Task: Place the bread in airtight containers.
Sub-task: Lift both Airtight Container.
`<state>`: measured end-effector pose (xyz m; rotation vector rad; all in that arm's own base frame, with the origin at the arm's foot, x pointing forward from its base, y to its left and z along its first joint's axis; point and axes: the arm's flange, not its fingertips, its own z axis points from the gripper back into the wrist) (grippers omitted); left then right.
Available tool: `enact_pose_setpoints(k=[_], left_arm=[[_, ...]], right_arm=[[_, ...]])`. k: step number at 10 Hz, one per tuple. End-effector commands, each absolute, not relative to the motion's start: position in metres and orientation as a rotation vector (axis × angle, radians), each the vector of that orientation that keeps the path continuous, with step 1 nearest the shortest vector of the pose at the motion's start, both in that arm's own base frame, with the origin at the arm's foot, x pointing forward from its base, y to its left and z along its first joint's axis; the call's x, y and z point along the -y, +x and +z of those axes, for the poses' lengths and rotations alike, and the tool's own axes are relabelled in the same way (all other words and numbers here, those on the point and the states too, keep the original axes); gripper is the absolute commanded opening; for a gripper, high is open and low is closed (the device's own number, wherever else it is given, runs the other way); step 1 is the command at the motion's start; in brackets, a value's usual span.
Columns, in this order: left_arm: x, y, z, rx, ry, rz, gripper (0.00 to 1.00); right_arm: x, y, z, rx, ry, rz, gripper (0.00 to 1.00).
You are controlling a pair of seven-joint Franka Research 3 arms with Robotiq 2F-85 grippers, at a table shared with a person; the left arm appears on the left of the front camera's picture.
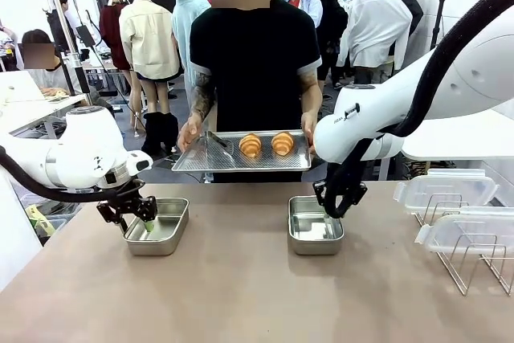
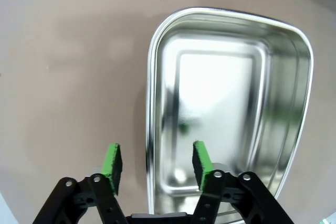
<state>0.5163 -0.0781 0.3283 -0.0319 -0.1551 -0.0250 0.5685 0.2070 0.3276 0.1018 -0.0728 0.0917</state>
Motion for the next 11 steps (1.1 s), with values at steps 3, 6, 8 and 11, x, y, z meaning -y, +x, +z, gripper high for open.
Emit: enact_pose_setpoints(k=[3, 6, 8, 11], left_arm=[[0.087, 0.518, 0.332, 0.162, -0.006, -0.016, 0.0], [0.09, 0.523, 0.329, 0.133, -0.032, -0.02, 0.0], [0.097, 0.523, 0.331, 0.152, -0.08, 0.0, 0.0], [0.09, 0.518, 0.329, 0.147, -0.048, -0.028, 0.0]], right_arm=[[-0.21, 0.573, 0.323, 0.084, 0.115, 0.036, 0.0], [-0.203, 0.577, 0.329, 0.027, 0.132, -0.046, 0.0], [-0.2, 0.592, 0.336, -0.064, 0.106, -0.131, 0.0], [-0.198, 0.573, 0.327, 0.043, 0.123, -0.024, 0.0]])
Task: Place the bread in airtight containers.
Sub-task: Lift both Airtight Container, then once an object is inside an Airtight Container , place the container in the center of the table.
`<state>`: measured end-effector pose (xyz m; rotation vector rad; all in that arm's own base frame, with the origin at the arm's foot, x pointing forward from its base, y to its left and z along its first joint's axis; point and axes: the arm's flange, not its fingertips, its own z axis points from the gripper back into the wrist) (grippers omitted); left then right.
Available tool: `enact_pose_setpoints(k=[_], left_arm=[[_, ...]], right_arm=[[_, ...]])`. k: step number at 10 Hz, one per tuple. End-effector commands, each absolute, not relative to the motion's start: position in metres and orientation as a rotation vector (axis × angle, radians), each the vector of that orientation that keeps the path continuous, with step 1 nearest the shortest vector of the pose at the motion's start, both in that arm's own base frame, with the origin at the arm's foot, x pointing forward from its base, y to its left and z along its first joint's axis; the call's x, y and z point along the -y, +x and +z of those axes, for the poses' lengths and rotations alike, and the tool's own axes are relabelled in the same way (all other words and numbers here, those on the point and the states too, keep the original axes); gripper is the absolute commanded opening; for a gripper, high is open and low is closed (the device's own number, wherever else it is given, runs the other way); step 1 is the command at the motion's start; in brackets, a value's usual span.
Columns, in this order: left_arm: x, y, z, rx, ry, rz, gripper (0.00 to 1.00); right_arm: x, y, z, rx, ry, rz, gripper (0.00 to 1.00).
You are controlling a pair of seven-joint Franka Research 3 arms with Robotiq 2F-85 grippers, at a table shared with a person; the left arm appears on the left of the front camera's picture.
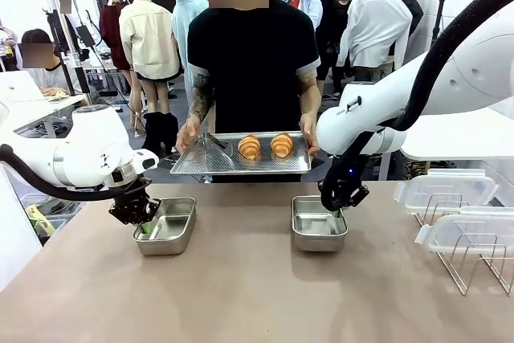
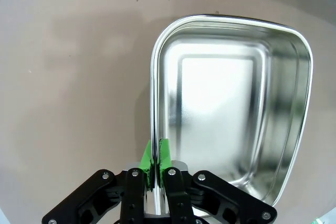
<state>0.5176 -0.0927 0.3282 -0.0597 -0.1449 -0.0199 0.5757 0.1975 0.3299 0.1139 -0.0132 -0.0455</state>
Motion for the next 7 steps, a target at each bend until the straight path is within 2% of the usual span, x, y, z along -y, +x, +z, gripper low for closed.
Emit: enact_pose_setpoints(k=[1, 7], left_arm=[[0.0904, 0.5182, 0.3287, 0.147, -0.048, -0.028, 0.0], [0.0926, 0.5176, 0.3281, 0.145, -0.059, -0.021, 0.0]], right_arm=[[-0.1978, 0.5729, 0.3273, 0.043, 0.123, -0.024, 0.0], [-0.1978, 0.5729, 0.3273, 0.043, 0.123, -0.024, 0.0]])
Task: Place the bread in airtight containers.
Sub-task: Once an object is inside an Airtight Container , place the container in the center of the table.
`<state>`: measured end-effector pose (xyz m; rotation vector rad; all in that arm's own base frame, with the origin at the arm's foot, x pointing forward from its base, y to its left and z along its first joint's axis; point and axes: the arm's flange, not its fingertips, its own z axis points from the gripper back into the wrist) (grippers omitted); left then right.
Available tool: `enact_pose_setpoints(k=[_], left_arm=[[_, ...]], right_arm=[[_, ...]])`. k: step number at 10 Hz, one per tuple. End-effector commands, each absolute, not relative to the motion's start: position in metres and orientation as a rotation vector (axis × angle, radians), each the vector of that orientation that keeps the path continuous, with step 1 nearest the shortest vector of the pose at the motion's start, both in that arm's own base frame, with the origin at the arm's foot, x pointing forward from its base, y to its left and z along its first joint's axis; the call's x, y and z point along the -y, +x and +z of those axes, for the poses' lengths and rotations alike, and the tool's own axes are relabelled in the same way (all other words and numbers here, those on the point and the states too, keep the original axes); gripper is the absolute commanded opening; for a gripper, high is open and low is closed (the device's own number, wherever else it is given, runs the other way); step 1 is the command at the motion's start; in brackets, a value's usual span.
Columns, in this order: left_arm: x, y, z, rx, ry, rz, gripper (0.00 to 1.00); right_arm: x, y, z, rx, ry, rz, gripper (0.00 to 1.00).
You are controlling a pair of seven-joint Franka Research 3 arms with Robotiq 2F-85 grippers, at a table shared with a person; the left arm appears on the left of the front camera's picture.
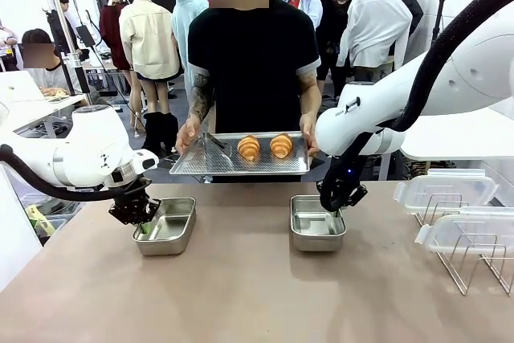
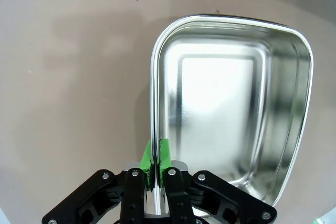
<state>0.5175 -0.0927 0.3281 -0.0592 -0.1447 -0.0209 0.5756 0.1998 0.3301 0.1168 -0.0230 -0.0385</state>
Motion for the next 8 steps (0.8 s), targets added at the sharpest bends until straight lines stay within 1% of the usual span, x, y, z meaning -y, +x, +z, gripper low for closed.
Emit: enact_pose_setpoints(k=[1, 2, 3, 4, 6, 8], left_arm=[[0.108, 0.509, 0.341, 0.146, -0.004, -0.021, 0.0], [0.127, 0.497, 0.357, 0.168, 0.039, -0.04, 0.0], [0.144, 0.487, 0.375, 0.216, 0.083, -0.059, 0.0], [0.151, 0.485, 0.39, 0.235, 0.12, -0.029, 0.0], [0.152, 0.472, 0.422, 0.271, 0.163, 0.006, 0.0], [0.132, 0.466, 0.441, 0.274, 0.149, 0.052, 0.0]], right_arm=[[-0.198, 0.573, 0.327, 0.043, 0.123, -0.024, 0.0], [-0.2, 0.576, 0.33, 0.023, 0.117, -0.038, 0.0], [-0.2, 0.555, 0.35, 0.033, 0.114, -0.05, 0.0], [-0.205, 0.543, 0.365, 0.036, 0.115, -0.047, 0.0], [-0.21, 0.535, 0.395, 0.073, 0.096, -0.039, 0.0], [-0.204, 0.526, 0.42, 0.097, 0.072, -0.073, 0.0]])
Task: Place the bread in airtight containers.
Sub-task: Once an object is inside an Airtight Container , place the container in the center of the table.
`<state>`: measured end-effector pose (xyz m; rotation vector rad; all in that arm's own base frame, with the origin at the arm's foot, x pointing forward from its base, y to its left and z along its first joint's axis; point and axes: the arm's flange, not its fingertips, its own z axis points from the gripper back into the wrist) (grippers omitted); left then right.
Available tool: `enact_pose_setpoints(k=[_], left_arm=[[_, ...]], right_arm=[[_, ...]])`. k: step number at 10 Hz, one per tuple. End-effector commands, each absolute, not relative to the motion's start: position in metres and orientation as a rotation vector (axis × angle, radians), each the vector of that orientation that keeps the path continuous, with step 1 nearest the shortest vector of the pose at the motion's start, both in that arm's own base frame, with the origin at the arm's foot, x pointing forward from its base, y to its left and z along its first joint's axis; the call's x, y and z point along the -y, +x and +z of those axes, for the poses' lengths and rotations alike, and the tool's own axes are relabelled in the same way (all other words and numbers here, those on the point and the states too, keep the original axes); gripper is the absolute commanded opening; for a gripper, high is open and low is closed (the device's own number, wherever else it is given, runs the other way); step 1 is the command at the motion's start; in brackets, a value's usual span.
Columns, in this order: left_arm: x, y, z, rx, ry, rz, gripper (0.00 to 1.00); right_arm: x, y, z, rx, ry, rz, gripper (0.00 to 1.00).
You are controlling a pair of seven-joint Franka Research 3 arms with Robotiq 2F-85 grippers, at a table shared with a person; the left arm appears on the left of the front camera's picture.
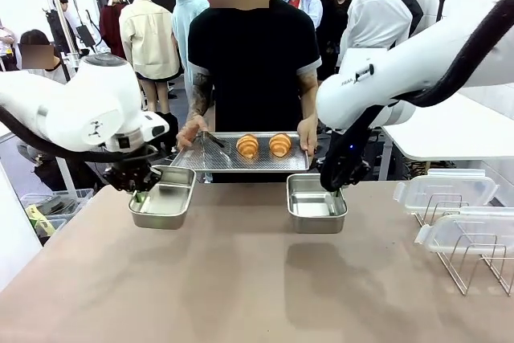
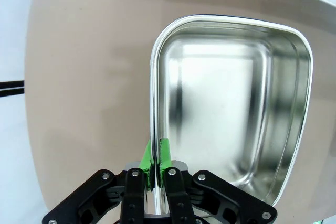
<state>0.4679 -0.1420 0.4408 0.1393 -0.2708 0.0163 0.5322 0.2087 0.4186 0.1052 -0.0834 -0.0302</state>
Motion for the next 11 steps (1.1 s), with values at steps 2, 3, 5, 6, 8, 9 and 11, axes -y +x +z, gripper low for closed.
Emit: enact_pose_setpoints(k=[2, 3, 5, 6, 8, 9, 11], left_arm=[[0.115, 0.464, 0.436, 0.255, 0.085, 0.089, 0.0], [0.115, 0.46, 0.434, 0.236, 0.053, 0.092, 0.0], [0.12, 0.468, 0.443, 0.264, 0.125, 0.075, 0.0], [0.12, 0.468, 0.443, 0.264, 0.125, 0.075, 0.0], [0.12, 0.468, 0.443, 0.264, 0.125, 0.075, 0.0], [0.12, 0.468, 0.443, 0.264, 0.125, 0.075, 0.0], [0.12, 0.468, 0.443, 0.264, 0.125, 0.075, 0.0]], right_arm=[[-0.193, 0.525, 0.419, 0.092, 0.08, -0.11, 0.0], [-0.204, 0.529, 0.427, 0.096, 0.1, -0.05, 0.0], [-0.204, 0.529, 0.427, 0.096, 0.1, -0.05, 0.0], [-0.204, 0.529, 0.427, 0.096, 0.1, -0.05, 0.0], [-0.204, 0.529, 0.427, 0.096, 0.1, -0.05, 0.0], [-0.204, 0.529, 0.427, 0.096, 0.1, -0.05, 0.0], [-0.204, 0.529, 0.427, 0.096, 0.1, -0.05, 0.0]])
